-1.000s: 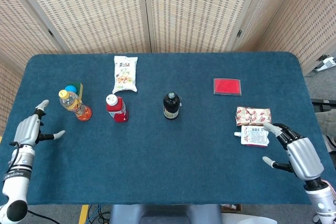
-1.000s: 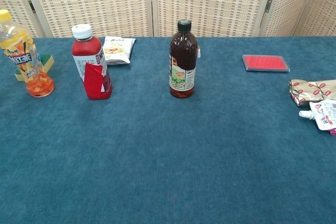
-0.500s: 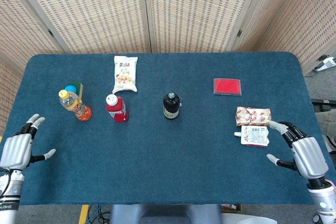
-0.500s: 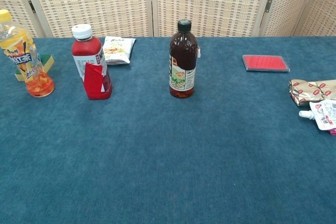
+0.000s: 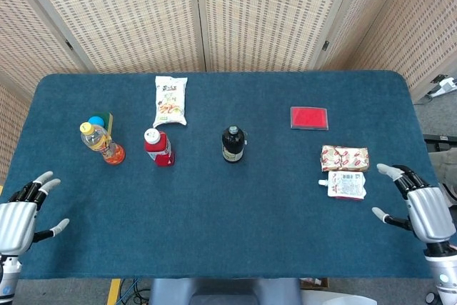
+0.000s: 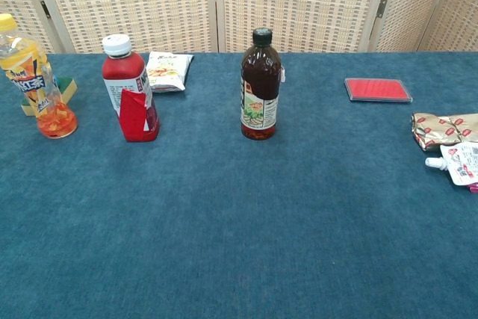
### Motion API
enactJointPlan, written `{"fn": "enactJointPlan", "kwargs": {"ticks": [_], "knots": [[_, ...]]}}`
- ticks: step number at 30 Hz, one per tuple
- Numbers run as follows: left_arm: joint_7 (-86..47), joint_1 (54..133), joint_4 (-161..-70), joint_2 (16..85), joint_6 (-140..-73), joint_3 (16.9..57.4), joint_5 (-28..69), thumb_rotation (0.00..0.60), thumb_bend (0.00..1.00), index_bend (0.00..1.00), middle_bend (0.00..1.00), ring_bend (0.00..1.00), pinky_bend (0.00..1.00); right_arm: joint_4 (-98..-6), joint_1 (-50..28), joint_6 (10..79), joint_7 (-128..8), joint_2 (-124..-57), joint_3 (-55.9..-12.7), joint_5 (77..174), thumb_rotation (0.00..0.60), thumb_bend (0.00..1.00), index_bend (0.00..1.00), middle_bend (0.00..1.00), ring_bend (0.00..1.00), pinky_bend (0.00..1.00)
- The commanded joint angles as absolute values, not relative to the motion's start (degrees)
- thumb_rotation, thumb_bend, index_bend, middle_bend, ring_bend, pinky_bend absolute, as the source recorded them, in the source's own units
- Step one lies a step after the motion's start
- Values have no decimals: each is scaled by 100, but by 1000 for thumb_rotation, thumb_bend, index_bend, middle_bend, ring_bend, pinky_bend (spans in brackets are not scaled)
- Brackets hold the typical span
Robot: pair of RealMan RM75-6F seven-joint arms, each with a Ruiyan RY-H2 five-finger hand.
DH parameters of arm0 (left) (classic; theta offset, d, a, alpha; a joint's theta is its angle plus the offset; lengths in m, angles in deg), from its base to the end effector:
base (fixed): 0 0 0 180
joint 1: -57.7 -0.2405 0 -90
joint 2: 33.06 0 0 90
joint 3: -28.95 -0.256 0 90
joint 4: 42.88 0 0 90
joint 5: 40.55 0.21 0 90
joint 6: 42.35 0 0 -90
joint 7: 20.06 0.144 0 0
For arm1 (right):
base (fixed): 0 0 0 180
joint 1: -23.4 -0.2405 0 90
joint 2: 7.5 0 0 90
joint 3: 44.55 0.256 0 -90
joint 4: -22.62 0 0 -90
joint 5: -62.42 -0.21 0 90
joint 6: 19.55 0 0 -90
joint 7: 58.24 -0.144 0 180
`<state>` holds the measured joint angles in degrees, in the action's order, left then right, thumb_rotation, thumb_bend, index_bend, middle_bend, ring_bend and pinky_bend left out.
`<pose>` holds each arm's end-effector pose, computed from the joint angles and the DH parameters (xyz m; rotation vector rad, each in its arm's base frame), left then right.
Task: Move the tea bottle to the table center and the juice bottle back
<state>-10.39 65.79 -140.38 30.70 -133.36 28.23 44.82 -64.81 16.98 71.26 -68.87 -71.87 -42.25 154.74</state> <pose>-0.2852 0.1828 0.1594 -1.4092 -0.7791 -0.8964 -0.3024 -0.1871 0.1706 1.4152 -0.8589 1.1207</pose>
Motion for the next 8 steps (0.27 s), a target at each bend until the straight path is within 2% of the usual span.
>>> {"fn": "enactJointPlan", "kwargs": {"ticks": [1,8], "knots": [[-994,6534,-14046,3092,-13361,2840,4558,600,105,250,174,200,353,-6514,1730,7105,-6893,-7161,-4169,15359,600,79,223,303,194,444],[-941,6499,-14038,3124,-13259,2897,4520,600,104,252,175,200,353,-6511,1737,7046,-7078,-7073,-4183,15379,600,79,223,303,194,444]]}}
